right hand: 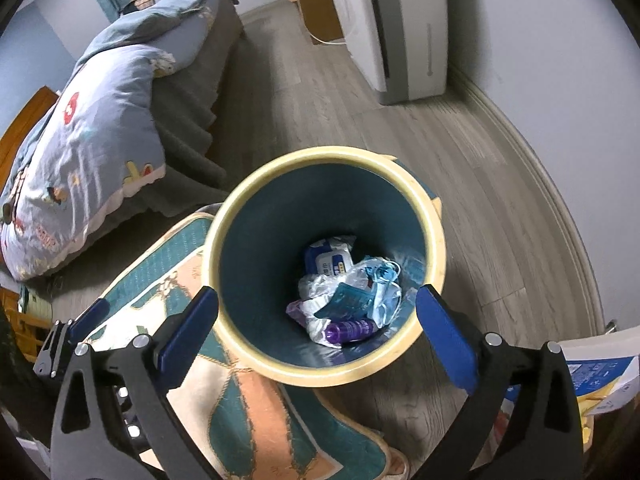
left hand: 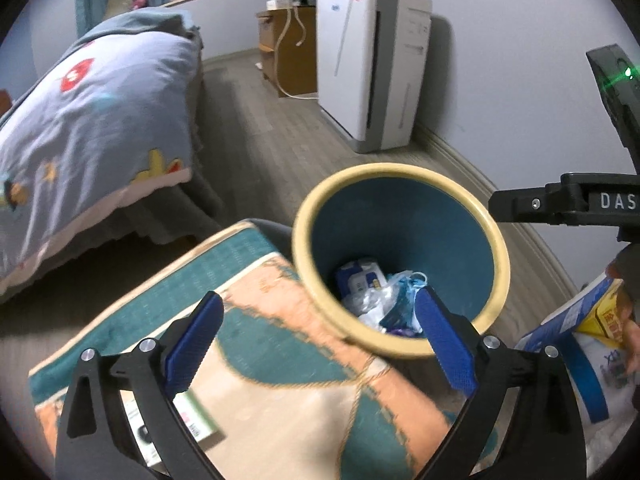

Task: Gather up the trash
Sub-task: 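Move both tools back over the cushion toward the medicine box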

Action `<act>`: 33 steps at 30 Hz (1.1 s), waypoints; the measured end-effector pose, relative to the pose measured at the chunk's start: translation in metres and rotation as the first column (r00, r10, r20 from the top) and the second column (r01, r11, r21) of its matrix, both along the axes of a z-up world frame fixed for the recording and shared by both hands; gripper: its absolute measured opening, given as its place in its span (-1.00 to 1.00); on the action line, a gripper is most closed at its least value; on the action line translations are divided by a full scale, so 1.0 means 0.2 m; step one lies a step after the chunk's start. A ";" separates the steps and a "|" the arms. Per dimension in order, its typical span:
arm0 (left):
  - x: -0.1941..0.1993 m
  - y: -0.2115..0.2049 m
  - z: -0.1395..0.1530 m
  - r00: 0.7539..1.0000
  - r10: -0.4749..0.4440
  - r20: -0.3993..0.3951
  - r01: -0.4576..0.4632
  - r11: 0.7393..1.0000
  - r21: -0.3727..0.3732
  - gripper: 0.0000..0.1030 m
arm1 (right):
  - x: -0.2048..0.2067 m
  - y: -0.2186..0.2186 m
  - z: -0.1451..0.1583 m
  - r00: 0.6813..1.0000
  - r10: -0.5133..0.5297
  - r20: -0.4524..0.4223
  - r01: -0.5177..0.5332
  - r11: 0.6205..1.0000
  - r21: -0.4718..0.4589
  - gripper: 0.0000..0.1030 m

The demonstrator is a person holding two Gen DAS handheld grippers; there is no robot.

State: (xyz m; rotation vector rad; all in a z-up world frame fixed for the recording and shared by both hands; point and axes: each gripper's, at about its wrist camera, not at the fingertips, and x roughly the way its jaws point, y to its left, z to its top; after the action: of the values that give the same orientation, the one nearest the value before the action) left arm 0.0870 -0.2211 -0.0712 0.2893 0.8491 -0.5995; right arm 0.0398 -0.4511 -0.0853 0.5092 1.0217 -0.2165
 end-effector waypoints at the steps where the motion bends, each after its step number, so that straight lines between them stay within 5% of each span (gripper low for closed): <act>1: -0.01 0.04 0.02 1.000 0.011 0.003 -0.011 1.000 -0.001 0.86 | 0.00 0.02 0.01 1.000 0.006 0.003 -0.006 1.000 -0.004 0.89; 10: -0.09 0.44 0.13 0.993 0.120 0.014 -0.120 0.993 0.001 0.87 | 0.02 0.21 0.04 0.999 0.050 0.006 -0.050 0.999 0.003 0.89; 22: -0.21 0.99 0.08 0.959 0.283 -0.032 -0.281 0.958 0.050 0.88 | 0.12 0.72 0.10 0.977 0.212 0.018 -0.212 0.977 -0.026 0.89; 33: -0.24 1.27 0.07 0.944 0.328 -0.040 -0.325 0.943 0.064 0.88 | 0.19 1.15 0.09 0.937 0.349 0.007 -0.346 0.933 -0.101 0.89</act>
State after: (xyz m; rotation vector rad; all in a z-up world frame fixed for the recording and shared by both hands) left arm 0.0386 0.0321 -0.0567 0.1788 0.9396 -0.2732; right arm 0.0771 -0.2217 -0.0672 0.2335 1.0531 0.0554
